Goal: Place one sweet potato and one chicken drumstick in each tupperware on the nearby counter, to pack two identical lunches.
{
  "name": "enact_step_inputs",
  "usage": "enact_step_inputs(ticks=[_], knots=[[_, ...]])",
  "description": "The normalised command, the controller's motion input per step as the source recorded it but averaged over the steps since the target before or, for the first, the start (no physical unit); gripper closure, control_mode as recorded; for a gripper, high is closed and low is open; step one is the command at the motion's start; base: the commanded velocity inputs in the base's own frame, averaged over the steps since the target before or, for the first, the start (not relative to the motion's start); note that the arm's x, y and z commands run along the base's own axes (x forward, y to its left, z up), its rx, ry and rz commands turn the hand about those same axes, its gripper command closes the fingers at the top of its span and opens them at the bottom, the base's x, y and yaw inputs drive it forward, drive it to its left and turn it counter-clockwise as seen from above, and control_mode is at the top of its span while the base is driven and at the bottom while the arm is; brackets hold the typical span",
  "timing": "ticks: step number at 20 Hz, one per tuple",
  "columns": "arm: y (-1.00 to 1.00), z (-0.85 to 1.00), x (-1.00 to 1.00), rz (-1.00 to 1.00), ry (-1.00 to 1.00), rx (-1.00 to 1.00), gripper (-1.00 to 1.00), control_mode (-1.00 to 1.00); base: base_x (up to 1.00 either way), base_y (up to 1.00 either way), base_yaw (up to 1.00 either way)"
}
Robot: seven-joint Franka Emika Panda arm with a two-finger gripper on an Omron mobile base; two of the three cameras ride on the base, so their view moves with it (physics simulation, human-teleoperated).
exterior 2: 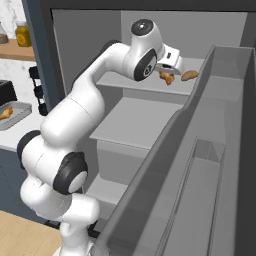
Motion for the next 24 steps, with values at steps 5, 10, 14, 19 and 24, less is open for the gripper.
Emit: enact_step_inputs(ticks=[5,10,14,19,24], knots=[[-0.09,-0.21,0.43,0.0,0.08,0.0,-1.0,-1.0,0.0,0.0,0.0],[-0.27,-0.12,0.33,0.0,0.08,0.0,-1.0,-1.0,0.0,0.0,0.0],[-0.13,-0.08,0.16,0.0,0.04,0.0,-1.0,-1.0,0.0,0.0,0.0],[-0.03,-0.24,0.08,0.0,0.06,0.0,1.0,-1.0,0.0,0.0,0.0],[0.0,-0.32,0.05,0.0,0.02,0.0,1.0,-1.0,0.0,0.0,0.0]])
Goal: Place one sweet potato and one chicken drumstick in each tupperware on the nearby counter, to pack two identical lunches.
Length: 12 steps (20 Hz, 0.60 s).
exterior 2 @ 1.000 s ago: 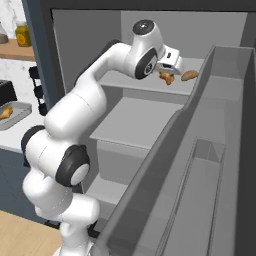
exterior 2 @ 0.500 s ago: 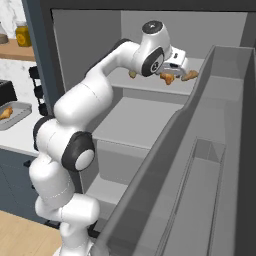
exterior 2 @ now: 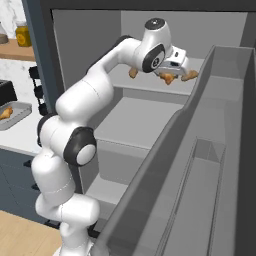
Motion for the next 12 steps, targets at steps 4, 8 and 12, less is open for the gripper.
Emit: enact_step_inputs(ticks=[4,8,12], knots=[[0.0,-0.18,0.01,0.0,-0.09,0.0,1.0,-1.0,0.0,0.0,0.0],[-0.13,-0.12,-0.63,0.0,-0.27,0.12,1.0,-1.0,0.0,0.0,0.0],[-0.13,0.0,-1.0,0.0,-0.65,0.37,1.0,-1.0,0.0,0.0,0.0]])
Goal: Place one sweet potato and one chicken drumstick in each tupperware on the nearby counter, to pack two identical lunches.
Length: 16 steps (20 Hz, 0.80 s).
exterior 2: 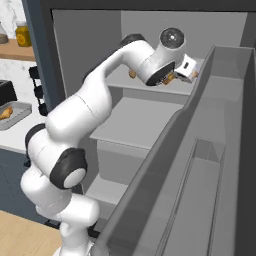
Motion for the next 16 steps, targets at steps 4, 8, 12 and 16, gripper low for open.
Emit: enact_step_inputs(ticks=[4,8,12,16], knots=[[0.0,0.03,-1.0,0.0,-0.56,0.38,1.0,-1.0,0.0,0.0,0.0],[0.06,0.1,-1.0,0.0,-0.25,0.29,1.0,-1.0,0.0,0.0,0.0],[0.03,0.43,-1.0,0.0,-0.03,0.18,1.0,-1.0,0.0,0.0,0.0],[0.2,-0.45,-1.0,0.08,0.04,-0.05,1.0,-1.0,0.0,0.0,0.0]])
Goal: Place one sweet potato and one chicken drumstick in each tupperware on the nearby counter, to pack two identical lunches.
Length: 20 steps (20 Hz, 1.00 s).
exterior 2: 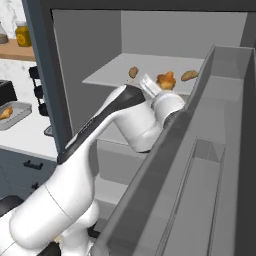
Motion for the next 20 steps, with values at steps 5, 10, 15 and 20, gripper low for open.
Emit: enact_step_inputs(ticks=[5,10,15,20], knots=[[0.39,-1.0,-1.0,0.15,0.21,-0.26,1.0,-1.0,0.0,0.0,0.0],[0.84,-1.0,-1.0,0.33,0.34,-0.37,1.0,-1.0,0.0,0.0,0.0],[0.0,0.0,0.0,0.0,0.0,0.0,1.0,1.0,-1.0,1.0,0.41],[0.0,0.0,0.0,0.0,0.0,0.0,1.0,1.0,-0.66,1.0,0.34]])
